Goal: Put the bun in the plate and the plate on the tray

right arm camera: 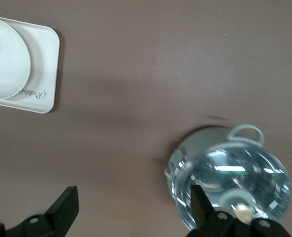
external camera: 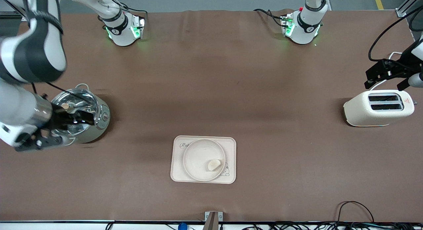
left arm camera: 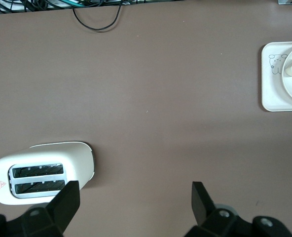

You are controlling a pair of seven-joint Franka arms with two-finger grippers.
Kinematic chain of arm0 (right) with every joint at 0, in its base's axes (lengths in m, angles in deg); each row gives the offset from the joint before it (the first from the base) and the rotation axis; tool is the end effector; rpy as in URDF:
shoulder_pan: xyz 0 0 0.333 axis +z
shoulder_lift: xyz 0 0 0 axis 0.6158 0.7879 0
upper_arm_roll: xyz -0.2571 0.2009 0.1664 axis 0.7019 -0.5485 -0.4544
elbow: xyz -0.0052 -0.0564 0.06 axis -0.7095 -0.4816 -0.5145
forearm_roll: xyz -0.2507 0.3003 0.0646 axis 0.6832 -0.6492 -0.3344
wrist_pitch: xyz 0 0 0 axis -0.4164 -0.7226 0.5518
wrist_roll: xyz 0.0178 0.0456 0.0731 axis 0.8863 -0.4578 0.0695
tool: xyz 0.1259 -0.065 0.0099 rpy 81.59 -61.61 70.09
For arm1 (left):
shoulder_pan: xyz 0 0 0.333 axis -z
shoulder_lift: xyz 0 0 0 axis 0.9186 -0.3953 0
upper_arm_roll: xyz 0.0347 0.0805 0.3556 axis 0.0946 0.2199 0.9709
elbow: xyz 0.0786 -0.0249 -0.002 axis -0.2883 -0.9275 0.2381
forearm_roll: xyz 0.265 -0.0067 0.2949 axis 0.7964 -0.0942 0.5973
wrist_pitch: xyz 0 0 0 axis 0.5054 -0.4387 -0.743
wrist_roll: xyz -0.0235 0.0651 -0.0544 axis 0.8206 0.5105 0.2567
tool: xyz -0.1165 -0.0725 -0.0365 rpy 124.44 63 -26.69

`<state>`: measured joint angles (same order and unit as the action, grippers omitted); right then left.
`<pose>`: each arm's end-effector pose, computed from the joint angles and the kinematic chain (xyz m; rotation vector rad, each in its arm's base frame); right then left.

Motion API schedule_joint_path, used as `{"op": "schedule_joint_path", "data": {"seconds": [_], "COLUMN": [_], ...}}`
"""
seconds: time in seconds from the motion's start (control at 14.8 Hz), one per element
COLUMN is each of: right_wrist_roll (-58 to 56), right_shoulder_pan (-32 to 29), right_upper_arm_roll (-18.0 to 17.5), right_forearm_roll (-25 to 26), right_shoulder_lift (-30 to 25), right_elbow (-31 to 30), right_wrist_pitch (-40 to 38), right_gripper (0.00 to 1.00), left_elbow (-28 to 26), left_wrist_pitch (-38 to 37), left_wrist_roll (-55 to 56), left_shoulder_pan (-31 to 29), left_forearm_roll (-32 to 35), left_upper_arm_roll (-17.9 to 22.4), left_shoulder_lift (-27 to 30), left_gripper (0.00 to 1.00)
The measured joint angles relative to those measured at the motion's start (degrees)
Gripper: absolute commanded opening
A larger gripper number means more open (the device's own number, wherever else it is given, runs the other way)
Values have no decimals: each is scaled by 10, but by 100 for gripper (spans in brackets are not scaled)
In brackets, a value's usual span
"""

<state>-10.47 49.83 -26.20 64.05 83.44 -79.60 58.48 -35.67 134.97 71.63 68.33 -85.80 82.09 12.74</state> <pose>0.6685 0.0646 0.5771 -3.1008 -0.2252 0.1046 0.5766 -0.0384 0.6674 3.1188 -0.1382 0.1890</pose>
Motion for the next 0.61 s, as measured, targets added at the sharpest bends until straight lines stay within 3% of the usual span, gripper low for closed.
{"op": "schedule_joint_path", "data": {"seconds": [0.34,0.61], "right_wrist_roll": [-6,-51], "right_shoulder_pan": [-22,-37], "right_upper_arm_roll": [8,36], "right_forearm_roll": [21,22], "right_shoulder_lift": [-184,-250], "right_elbow": [-163,-235], "right_wrist_pitch": [0,24], "right_gripper": [100,100], "left_elbow": [0,0], "left_wrist_pitch": [0,-11], "left_wrist_roll": [0,0], "left_shoulder_pan": [0,-1], "left_forearm_roll": [0,0], "left_upper_arm_roll": [0,0], "left_shoulder_lift": [0,0], "left_gripper": [100,100]}}
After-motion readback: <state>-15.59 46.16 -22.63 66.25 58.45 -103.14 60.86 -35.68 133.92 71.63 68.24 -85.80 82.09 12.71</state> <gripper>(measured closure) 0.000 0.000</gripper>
